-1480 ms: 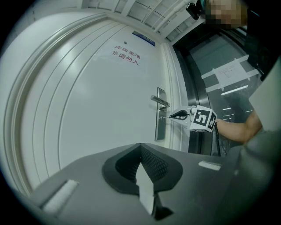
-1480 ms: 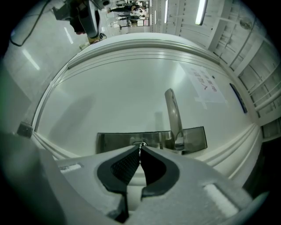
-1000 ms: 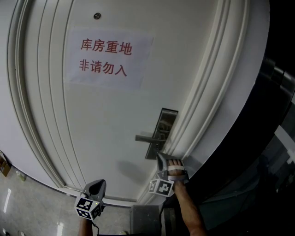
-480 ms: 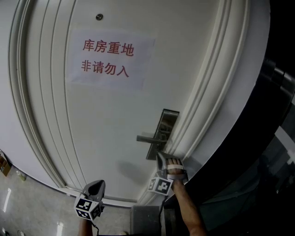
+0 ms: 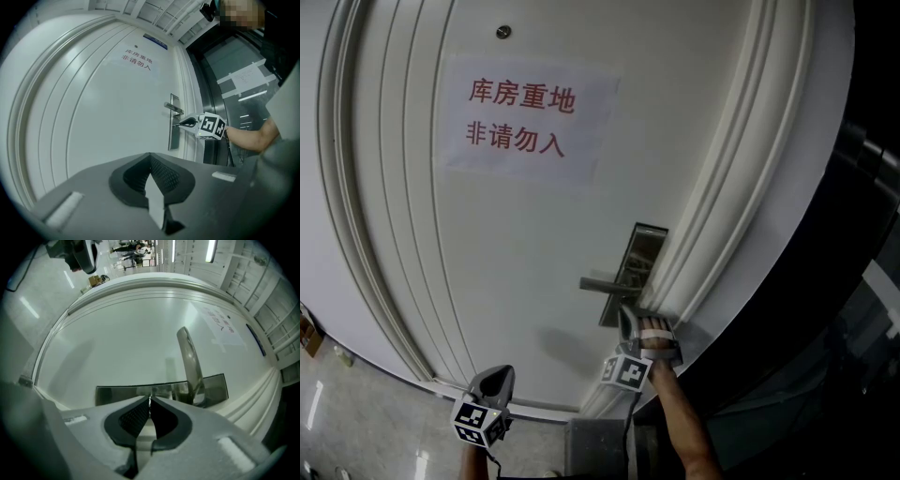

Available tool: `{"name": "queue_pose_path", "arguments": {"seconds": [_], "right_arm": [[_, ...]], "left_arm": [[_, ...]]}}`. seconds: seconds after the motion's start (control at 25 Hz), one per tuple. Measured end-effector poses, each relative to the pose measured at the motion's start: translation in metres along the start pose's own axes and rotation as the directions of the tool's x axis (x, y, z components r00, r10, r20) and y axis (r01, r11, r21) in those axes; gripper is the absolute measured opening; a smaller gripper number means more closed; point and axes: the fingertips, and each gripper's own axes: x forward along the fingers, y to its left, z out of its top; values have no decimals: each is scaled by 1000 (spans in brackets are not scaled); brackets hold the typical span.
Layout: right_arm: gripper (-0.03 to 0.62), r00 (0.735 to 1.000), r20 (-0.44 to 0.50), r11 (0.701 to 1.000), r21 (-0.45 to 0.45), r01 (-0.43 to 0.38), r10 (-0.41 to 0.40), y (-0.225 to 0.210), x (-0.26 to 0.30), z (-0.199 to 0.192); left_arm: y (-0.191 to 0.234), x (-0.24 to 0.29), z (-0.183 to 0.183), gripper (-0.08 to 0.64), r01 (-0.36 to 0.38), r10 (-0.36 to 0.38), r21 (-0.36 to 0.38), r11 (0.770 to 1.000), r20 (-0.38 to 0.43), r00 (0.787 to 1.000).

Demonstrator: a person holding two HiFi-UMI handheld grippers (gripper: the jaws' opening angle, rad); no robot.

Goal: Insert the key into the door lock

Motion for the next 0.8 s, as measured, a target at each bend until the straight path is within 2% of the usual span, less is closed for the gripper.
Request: {"name": "queue_pose_path", "arguments": {"seconds": [0.44,0.8], "right_arm": [[11,1000,0,1000,6,5,-5,0,1,0],[11,999,-21,999,19,34,-34,-2,1,0]], "left_arm": [[-4,2,1,3,7,-7,10,1000,-6,1000],[1,-8,2,3,-16,16,10,1000,-1,1000]]}}
